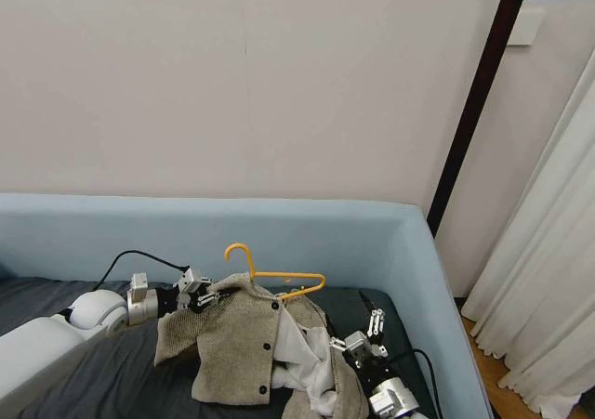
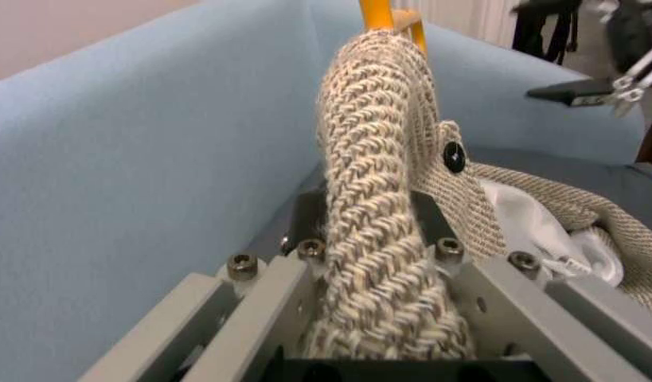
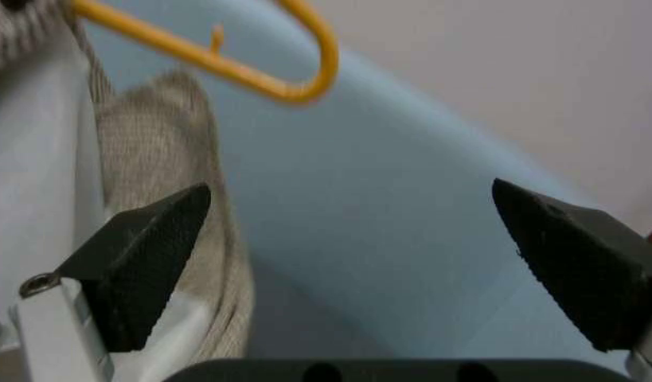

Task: Pick up the clothes from the sofa and hang them on the clothes hanger.

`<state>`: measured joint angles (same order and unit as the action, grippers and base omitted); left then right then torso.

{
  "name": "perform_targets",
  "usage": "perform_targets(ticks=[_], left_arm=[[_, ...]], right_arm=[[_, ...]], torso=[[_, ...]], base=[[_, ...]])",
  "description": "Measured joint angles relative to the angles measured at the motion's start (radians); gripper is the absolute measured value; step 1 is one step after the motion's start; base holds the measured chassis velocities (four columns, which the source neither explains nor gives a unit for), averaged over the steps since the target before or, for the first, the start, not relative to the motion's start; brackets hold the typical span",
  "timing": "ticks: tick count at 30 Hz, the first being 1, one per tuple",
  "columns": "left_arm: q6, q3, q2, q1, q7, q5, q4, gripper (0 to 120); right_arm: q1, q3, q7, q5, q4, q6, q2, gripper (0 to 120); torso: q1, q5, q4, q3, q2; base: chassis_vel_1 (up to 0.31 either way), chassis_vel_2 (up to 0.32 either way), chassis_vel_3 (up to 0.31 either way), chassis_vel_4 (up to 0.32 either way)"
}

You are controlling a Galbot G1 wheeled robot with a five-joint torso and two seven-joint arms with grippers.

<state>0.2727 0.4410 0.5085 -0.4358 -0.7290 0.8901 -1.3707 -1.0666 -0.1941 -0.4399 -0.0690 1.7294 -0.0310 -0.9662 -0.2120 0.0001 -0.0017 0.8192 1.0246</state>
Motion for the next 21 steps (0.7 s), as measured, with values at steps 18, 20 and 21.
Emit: perform_targets(ticks=[18,20,21], left_arm=[[0.034,-0.057,-0.042,-0.076,-0.011,-0.053,-0.062,8],[0.035,-0.066,-0.048,-0.084,-0.011,-0.054,-0.069,8],[0.035,-0.073,-0.052,-0.091,-0.011,-0.055,-0.074,8]], right_arm=[[0.191,0.065,0.37,-0.824,-0.106,0.255,0.048,100],[0.221,0.049,0.381,-0.83,-0.13,0.264,0.037,100],[0.248,0.035,0.389,-0.83,-0.152,0.269,0.028,100]], torso=[[0.0,-0.0002,-0.0001,0.0,0.0],[0.0,-0.0001,0.0001,0.0,0.0],[0.0,-0.0001,0.0002,0.0,0.0]], base=[[0.0,0.0,0.0,0.0],[0.0,0.0,0.0,0.0],[0.0,0.0,0.0,0.0]])
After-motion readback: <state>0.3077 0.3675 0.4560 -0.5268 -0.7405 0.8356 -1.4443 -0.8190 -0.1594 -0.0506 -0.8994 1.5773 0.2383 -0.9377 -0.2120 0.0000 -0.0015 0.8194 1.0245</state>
